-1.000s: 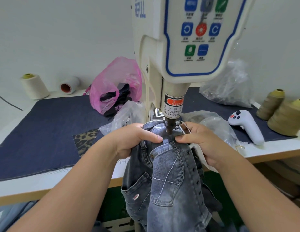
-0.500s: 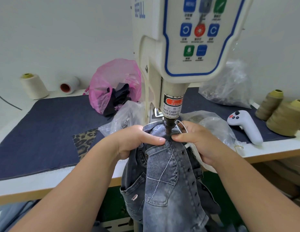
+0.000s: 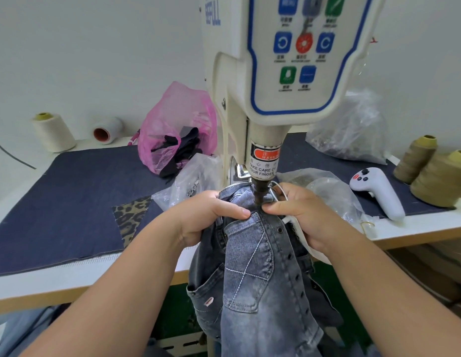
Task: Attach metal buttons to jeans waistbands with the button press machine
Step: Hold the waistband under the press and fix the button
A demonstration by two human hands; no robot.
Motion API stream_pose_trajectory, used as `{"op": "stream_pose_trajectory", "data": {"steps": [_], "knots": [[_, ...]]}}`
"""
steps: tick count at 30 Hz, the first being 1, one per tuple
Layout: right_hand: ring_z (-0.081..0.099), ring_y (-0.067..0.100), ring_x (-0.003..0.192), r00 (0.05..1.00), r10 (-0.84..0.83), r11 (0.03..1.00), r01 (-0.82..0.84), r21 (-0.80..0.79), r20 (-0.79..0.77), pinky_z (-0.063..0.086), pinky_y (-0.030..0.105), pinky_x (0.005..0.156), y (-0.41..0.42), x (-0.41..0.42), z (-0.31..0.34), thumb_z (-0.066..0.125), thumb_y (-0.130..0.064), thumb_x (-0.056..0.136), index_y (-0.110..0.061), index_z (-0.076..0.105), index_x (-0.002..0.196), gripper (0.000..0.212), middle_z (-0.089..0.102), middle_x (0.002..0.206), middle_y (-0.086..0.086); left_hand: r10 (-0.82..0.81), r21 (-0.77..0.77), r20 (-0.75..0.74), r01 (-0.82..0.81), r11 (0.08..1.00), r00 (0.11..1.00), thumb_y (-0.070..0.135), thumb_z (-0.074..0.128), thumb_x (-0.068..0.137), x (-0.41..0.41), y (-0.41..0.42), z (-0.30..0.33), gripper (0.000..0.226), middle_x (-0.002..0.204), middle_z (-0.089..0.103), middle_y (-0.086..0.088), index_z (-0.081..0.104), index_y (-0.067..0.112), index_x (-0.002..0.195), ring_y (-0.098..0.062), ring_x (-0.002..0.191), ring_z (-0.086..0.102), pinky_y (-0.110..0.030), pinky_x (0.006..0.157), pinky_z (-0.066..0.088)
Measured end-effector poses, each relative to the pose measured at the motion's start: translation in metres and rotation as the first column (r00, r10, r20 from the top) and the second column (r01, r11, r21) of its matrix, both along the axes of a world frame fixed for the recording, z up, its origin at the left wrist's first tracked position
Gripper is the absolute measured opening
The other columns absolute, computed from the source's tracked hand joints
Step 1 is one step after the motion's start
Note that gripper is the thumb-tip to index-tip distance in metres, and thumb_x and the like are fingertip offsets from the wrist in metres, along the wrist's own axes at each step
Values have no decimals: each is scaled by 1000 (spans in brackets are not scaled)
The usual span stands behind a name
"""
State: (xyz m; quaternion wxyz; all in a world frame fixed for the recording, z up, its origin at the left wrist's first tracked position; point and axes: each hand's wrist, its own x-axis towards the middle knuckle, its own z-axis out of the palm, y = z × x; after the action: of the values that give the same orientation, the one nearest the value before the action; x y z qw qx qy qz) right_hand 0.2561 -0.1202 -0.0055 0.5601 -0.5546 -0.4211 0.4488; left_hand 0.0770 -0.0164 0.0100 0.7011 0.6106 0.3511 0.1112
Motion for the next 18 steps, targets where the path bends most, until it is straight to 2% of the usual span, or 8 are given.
{"op": "stream_pose_trajectory", "data": {"steps": [3,5,8,10,12,16,18], "knots": [[71,12,77,1000,-6,1000,6,2,26,53,19,61,1,0,-1,68,1,82,-12,69,93,17,75,84,2,-23,-23,-16,23,999,1000,12,77,62,0,1,1,65,113,71,-21,59,0,124,-37,106,69,-52,101,50],[71,12,78,999,0,1000,0,-11,35,54,19,62,1,0,-2,65,3,85,-11,68,95,18,75,85,3,-81,-55,-39,79,995,996,15,74,67,-1,1,3,55,113,72,-19,64,3,119,-34,104,70,-46,98,53],[71,13,80,999,11,1000,-11,-19,33,54,23,66,2,0,-2,67,-1,83,-11,68,98,18,75,87,3,-149,-117,-50,142,983,988,18,73,72,-3,3,5,34,112,73,-15,75,10,104,-29,101,71,-39,91,55],[72,14,81,999,12,1000,-12,-21,32,54,25,69,2,0,-2,71,-10,74,-12,68,97,24,75,87,3,-165,-167,-47,155,974,985,16,72,73,-5,3,5,27,112,73,-15,79,10,98,-28,98,71,-37,86,58],[72,15,83,999,14,1000,-14,-28,30,55,26,69,2,1,-2,71,-16,68,-12,68,98,30,76,89,4,-167,-196,-59,152,969,984,15,71,72,-4,2,7,36,114,72,-16,75,7,106,-29,99,71,-37,85,58],[73,14,82,999,18,1000,-17,-21,35,55,26,69,3,3,-3,71,-17,67,-15,70,96,28,76,89,3,-131,-186,-85,114,976,988,14,72,67,-4,0,7,65,125,66,-21,60,-2,129,-36,112,64,-48,108,44],[73,15,83,999,15,1000,-15,-11,37,55,27,70,3,4,-4,71,-16,67,-18,72,91,23,76,88,3,-113,-162,-74,100,982,991,13,71,67,-3,-3,7,67,130,62,-25,57,-3,131,-37,115,62,-49,110,42]]}}
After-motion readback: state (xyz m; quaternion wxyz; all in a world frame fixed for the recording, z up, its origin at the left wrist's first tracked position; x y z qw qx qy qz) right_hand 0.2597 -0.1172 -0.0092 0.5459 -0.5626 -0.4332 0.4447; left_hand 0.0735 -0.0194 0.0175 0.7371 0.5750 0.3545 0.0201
